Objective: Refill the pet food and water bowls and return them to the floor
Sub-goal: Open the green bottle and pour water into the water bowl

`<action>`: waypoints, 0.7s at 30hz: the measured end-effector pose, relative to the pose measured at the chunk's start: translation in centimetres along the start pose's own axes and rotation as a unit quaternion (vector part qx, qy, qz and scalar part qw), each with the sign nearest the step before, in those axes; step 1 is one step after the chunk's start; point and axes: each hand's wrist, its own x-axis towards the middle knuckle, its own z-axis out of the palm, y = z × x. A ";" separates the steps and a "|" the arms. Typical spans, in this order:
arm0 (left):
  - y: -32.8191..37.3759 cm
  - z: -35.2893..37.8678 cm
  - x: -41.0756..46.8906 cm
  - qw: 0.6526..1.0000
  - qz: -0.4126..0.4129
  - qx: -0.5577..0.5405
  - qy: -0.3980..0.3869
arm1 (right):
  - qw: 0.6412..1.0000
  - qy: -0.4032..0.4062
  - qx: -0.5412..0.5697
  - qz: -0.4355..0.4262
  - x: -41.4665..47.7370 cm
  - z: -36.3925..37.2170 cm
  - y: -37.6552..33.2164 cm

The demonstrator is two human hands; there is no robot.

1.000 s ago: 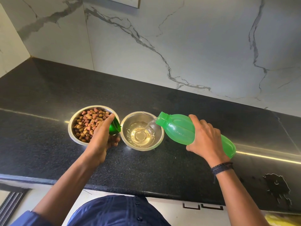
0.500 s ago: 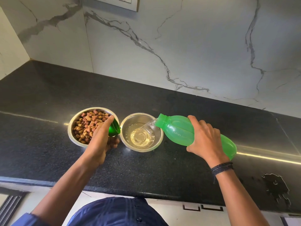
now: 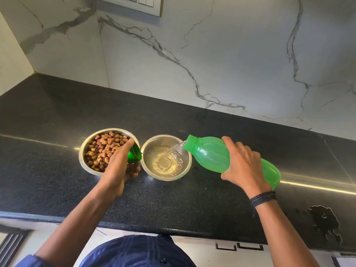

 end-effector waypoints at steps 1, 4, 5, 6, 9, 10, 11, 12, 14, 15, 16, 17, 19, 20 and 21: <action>0.0 0.0 0.0 1.000 0.000 0.001 -0.001 | 1.000 0.000 -0.001 0.000 0.0 0.0 0.0; 0.0 0.0 0.0 1.000 0.002 0.001 -0.002 | 1.000 0.000 -0.004 -0.001 0.0 -0.1 0.1; 0.0 0.0 0.0 1.000 0.003 0.001 -0.002 | 1.000 0.000 -0.006 -0.002 0.0 -0.1 0.1; 0.0 0.0 -0.1 1.000 0.003 0.000 -0.002 | 1.000 0.000 -0.005 -0.002 0.0 -0.1 0.1; 0.1 0.0 -0.1 1.000 0.002 -0.002 -0.002 | 1.000 -0.003 0.000 -0.002 0.0 -0.2 0.1; 0.1 0.1 -0.2 1.000 0.002 -0.003 -0.002 | 1.000 -0.004 0.001 -0.002 0.1 -0.2 0.0; 0.1 0.1 -0.2 1.000 0.003 -0.004 -0.002 | 1.000 -0.005 0.002 -0.002 0.1 -0.2 0.0; 0.1 0.1 -0.2 1.000 0.004 -0.004 -0.001 | 1.000 -0.006 0.002 -0.002 0.1 -0.2 0.0; 0.1 0.0 -0.2 1.000 0.006 -0.006 -0.001 | 1.000 -0.006 0.001 0.000 0.1 -0.1 -0.1; 0.1 0.0 -0.2 1.000 0.006 -0.006 0.000 | 1.000 -0.007 0.000 0.000 0.1 -0.1 -0.1; 0.0 -0.1 -0.2 1.000 0.006 -0.007 0.000 | 1.000 -0.007 -0.001 0.001 0.1 -0.1 -0.1; 0.0 -0.2 -0.1 1.000 0.006 -0.007 -0.001 | 1.000 -0.008 -0.001 0.002 0.1 -0.1 -0.1; -0.1 -0.2 -0.1 1.000 0.006 -0.007 -0.005 | 1.000 -0.009 -0.001 0.003 0.1 -0.1 -0.1; -0.1 -0.2 -0.1 1.000 0.007 -0.007 -0.006 | 1.000 -0.009 -0.002 0.003 0.1 -0.1 -0.1; -0.1 -0.1 -0.2 1.000 0.007 -0.008 -0.007 | 1.000 -0.009 -0.003 0.003 0.1 -0.2 -0.1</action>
